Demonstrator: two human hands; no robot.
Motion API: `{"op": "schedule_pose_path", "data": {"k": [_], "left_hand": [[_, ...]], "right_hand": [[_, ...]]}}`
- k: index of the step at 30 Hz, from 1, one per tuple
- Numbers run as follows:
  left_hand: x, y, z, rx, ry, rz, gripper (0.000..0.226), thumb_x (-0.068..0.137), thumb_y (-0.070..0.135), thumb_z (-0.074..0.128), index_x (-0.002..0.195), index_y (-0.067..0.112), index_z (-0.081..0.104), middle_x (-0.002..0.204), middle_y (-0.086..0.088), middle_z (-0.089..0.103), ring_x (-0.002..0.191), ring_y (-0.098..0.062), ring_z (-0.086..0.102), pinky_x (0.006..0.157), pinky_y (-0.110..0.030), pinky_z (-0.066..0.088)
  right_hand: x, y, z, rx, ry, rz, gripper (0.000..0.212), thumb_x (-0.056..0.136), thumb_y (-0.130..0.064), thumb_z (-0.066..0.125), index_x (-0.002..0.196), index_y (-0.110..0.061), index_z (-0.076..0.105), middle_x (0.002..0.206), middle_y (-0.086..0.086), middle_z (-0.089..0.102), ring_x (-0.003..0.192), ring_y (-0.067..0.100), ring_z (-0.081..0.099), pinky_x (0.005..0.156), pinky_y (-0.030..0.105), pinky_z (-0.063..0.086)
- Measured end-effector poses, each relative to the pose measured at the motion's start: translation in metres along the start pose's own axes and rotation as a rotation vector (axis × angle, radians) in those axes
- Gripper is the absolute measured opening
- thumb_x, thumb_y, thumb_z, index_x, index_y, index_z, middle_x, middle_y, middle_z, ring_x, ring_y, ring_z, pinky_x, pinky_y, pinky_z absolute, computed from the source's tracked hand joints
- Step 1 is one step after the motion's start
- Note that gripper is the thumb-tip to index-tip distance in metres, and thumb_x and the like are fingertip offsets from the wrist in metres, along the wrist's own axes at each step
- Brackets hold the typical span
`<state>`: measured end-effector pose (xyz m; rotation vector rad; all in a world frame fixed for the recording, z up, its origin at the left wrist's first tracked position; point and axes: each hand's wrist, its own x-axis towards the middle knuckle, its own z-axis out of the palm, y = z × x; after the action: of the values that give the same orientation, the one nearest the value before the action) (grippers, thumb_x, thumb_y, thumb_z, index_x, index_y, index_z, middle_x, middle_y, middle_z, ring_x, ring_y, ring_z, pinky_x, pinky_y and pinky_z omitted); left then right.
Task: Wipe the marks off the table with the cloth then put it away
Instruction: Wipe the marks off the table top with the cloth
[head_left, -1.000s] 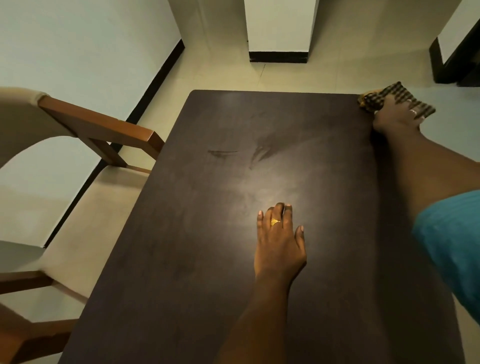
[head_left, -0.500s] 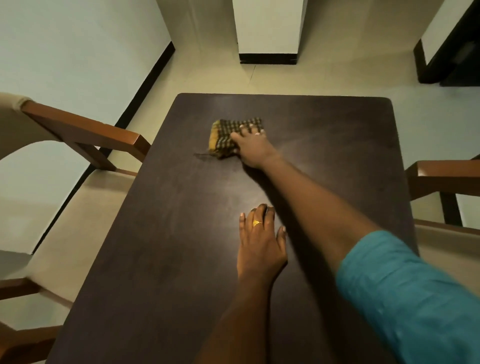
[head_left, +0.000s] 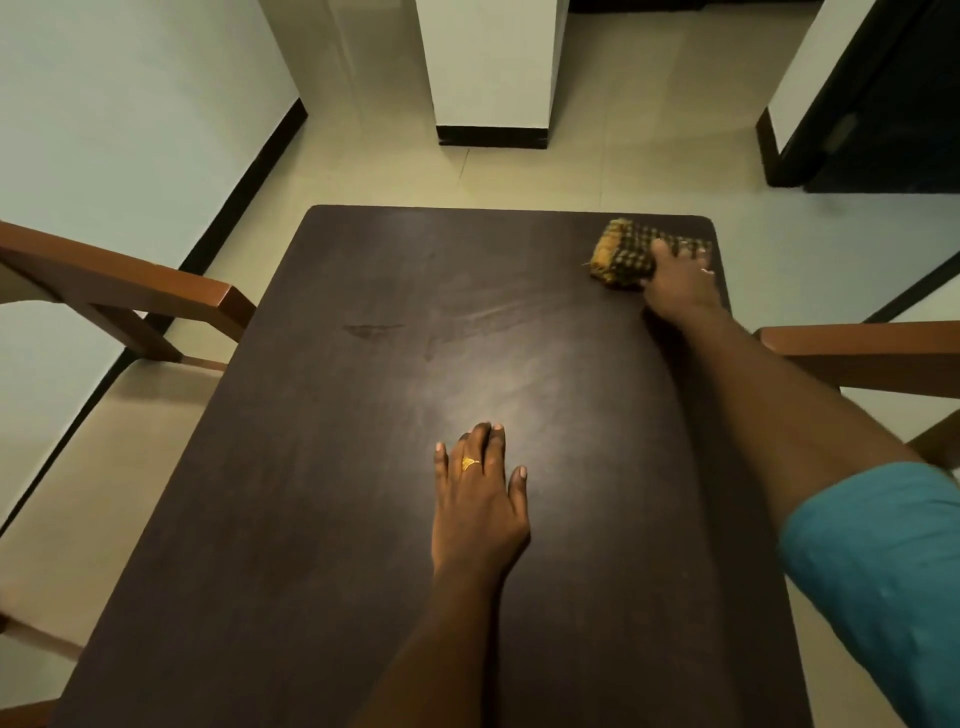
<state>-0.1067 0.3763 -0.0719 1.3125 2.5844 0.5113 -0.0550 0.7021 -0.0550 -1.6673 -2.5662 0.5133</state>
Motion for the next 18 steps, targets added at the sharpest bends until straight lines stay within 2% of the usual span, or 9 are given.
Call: {"op": "schedule_pose_path", "data": {"k": [3,6,11,18], "left_hand": [[0.001,-0.001,0.000,0.014,-0.009,-0.004,0.067,0.088,0.047,0.010,0.146,0.017,0.024,0.152,-0.001,0.028,0.144,-0.015,0.018,0.114,-0.033,-0.012],[0.002,0.000,-0.001,0.010,-0.014,-0.012,0.063,0.091,0.046,0.014,0.145,0.017,0.026,0.152,-0.002,0.030,0.143,-0.016,0.020,0.114,-0.034,-0.011],[0.002,0.001,-0.003,-0.025,-0.019,-0.020,0.053,0.098,0.038,0.030,0.146,0.016,0.024,0.153,-0.003,0.028,0.144,-0.017,0.017,0.115,-0.034,-0.011],[0.001,0.002,-0.005,-0.040,-0.006,-0.022,0.053,0.097,0.036,0.033,0.145,0.015,0.027,0.151,-0.004,0.030,0.143,-0.017,0.019,0.117,-0.036,-0.007]], "right_hand": [[0.013,0.018,-0.012,0.112,-0.006,0.137,0.057,0.093,-0.018,0.052,0.143,-0.014,0.023,0.152,0.024,0.017,0.142,0.040,0.012,0.114,0.054,0.023],[0.019,0.022,-0.018,0.143,-0.033,0.185,0.058,0.093,-0.016,0.052,0.143,-0.013,0.022,0.151,0.024,0.019,0.142,0.038,0.014,0.114,0.051,0.023],[0.007,0.016,-0.009,0.038,-0.017,0.198,0.053,0.095,-0.011,0.042,0.144,-0.016,0.022,0.153,0.028,0.013,0.143,0.043,0.010,0.115,0.055,0.016],[-0.050,0.007,0.005,-0.063,-0.024,0.241,0.040,0.100,-0.017,0.028,0.141,-0.016,0.027,0.152,0.035,0.006,0.142,0.050,0.002,0.115,0.056,-0.001]]}}
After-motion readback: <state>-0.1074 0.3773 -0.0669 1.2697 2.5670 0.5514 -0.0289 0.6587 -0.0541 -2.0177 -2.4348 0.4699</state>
